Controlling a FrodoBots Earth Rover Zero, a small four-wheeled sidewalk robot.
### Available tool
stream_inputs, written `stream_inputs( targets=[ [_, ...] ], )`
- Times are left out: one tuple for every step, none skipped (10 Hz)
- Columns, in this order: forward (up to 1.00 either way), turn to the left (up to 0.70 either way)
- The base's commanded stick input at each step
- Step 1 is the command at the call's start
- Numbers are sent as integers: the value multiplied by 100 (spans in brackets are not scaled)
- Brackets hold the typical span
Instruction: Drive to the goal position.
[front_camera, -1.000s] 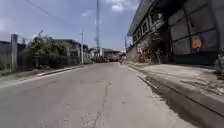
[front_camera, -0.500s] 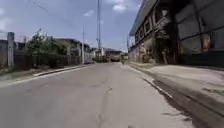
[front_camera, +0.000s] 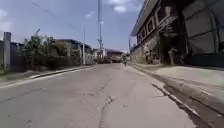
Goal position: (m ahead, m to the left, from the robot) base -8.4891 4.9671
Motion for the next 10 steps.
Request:
stream_inputs(
  targets=[
    [100,0],
    [100,0],
    [100,0],
    [100,0],
    [100,-2],
    [100,-20],
    [100,-39],
    [100,-38],
    [100,-28],
    [100,-4]
  ],
)
